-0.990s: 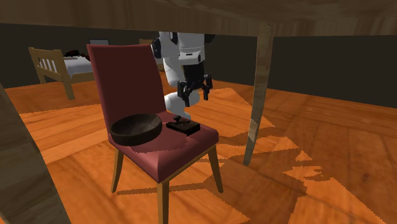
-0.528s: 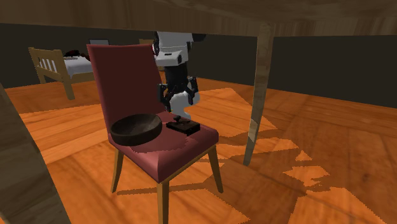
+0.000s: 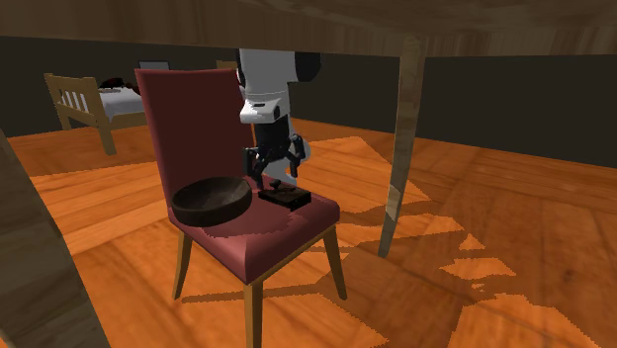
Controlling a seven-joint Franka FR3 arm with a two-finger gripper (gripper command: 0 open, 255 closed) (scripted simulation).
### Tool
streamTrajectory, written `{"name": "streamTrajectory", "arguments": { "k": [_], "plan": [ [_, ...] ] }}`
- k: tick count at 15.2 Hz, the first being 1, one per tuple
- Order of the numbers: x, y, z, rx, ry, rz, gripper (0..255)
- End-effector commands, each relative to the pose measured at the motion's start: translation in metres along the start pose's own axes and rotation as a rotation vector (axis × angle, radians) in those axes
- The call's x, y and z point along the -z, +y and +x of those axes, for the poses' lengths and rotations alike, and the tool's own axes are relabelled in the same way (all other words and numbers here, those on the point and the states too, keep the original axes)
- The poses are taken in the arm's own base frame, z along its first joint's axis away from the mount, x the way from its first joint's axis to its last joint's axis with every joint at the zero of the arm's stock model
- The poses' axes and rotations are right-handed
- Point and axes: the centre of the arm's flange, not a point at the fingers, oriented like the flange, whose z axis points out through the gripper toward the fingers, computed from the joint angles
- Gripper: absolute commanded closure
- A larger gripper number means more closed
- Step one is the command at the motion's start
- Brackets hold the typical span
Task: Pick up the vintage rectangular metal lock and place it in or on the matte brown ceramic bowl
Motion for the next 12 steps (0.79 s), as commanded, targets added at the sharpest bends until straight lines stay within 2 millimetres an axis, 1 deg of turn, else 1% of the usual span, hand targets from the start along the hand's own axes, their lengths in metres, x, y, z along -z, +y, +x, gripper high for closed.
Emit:
{"name": "streamTrajectory", "arguments": {
  "k": [1, 7, 8, 12],
  "plan": [
    [-0.0039, 0.0004, 0.0004, 0.0, 0.0, 0.0, 0],
    [-0.0039, 0.0004, 0.0005, 0.0, 0.0, 0.0, 0],
    [-0.0039, 0.0004, 0.0004, 0.0, 0.0, 0.0, 255],
    [-0.0039, 0.0004, 0.0005, 0.0, 0.0, 0.0, 255]
  ]
}}
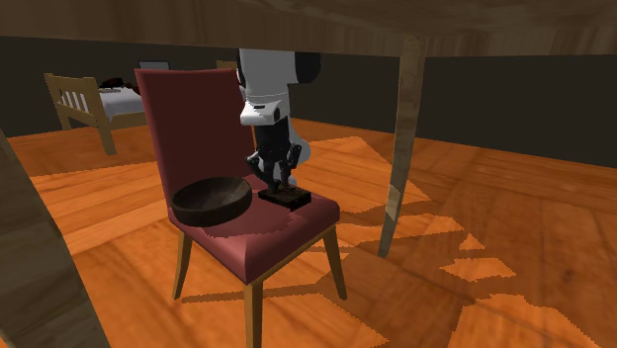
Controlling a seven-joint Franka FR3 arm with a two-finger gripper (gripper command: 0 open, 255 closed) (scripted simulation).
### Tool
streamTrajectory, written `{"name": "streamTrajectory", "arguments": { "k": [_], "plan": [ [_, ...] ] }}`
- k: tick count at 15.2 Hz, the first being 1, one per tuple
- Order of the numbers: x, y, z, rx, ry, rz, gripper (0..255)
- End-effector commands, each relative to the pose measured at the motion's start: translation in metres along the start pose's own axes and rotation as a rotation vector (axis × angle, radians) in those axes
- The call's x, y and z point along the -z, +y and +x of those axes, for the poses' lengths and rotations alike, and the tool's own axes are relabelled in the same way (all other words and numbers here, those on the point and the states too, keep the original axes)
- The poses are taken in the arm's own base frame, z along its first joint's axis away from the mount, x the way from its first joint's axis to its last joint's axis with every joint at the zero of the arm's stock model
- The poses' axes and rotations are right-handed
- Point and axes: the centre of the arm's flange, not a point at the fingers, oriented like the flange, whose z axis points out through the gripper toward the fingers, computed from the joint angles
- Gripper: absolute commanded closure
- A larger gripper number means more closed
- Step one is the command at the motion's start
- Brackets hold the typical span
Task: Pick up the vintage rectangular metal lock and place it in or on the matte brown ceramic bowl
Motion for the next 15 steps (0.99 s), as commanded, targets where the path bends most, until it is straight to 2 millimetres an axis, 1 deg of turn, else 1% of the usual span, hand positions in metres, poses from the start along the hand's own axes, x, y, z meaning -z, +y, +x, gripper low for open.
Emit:
{"name": "streamTrajectory", "arguments": {
  "k": [1, 5, 15],
  "plan": [
    [0.0, 0.0, 0.0, 0.0, -0.001, 0.0, 255],
    [0.0, 0.0, 0.0, 0.0, -0.001, 0.0, 255],
    [0.052, -0.004, -0.001, 0.0, -0.001, 0.0, 255]
  ]
}}
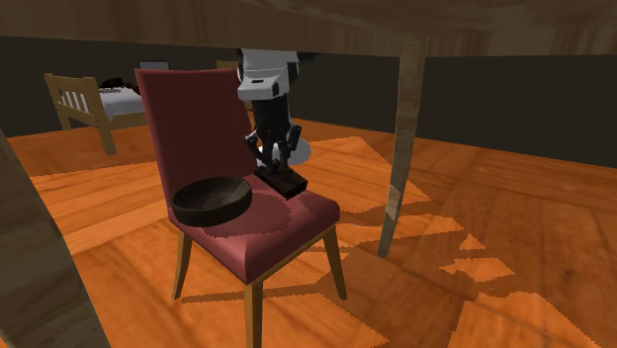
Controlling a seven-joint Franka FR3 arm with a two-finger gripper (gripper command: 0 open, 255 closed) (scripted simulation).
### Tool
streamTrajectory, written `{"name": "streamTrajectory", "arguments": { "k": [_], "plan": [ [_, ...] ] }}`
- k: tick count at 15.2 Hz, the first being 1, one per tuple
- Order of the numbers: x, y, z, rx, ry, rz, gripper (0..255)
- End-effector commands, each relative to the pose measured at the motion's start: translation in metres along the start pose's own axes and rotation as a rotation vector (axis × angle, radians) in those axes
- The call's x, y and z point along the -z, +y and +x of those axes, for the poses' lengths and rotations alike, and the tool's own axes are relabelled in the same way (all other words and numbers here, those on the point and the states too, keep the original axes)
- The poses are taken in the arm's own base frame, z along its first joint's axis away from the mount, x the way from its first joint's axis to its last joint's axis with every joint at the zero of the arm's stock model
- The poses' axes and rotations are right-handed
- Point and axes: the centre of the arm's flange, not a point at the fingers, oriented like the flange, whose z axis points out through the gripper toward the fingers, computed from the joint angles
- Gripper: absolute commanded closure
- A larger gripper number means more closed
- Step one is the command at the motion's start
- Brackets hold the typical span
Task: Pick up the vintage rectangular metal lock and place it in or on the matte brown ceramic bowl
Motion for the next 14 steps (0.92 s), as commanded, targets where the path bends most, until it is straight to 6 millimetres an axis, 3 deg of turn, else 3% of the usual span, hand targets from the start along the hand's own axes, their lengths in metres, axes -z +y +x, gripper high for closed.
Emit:
{"name": "streamTrajectory", "arguments": {
  "k": [1, 14],
  "plan": [
    [0.011, -0.001, 0.0, 0.0, 0.0, 0.0, 255],
    [0.075, -0.006, -0.001, 0.0, 0.0, 0.0, 255]
  ]
}}
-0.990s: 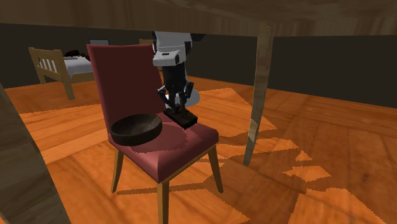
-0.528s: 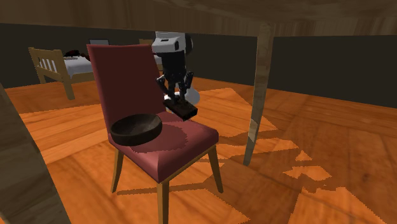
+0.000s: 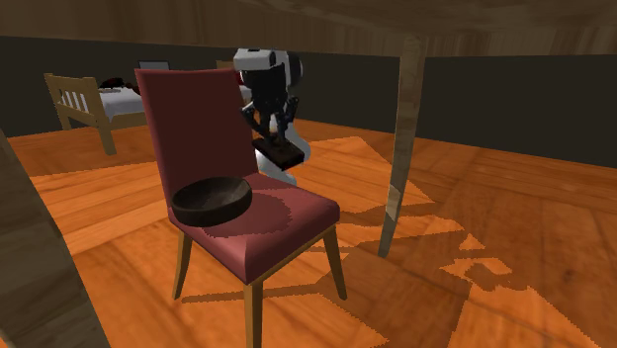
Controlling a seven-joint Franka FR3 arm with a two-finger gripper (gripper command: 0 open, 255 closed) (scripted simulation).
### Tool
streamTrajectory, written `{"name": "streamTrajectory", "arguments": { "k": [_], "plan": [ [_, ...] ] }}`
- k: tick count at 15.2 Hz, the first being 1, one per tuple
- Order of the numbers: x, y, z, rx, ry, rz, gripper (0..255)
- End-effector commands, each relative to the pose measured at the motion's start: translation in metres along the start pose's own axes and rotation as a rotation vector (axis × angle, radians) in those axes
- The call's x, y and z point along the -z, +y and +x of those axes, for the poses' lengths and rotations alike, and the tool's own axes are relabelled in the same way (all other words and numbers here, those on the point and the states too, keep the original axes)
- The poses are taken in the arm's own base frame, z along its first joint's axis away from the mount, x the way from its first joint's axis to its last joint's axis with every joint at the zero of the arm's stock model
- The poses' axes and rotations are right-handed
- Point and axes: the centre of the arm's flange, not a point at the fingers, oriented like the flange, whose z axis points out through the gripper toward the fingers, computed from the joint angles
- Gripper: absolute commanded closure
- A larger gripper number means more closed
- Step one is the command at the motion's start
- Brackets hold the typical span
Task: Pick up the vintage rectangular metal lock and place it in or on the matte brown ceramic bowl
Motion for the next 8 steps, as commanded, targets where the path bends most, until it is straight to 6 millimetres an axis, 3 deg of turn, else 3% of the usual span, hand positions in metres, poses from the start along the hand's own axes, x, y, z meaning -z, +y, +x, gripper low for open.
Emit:
{"name": "streamTrajectory", "arguments": {
  "k": [1, 8],
  "plan": [
    [0.02, 0.011, 0.002, 0.012, 0.105, -0.056, 255],
    [0.04, 0.096, -0.028, 0.012, 0.105, -0.056, 255]
  ]
}}
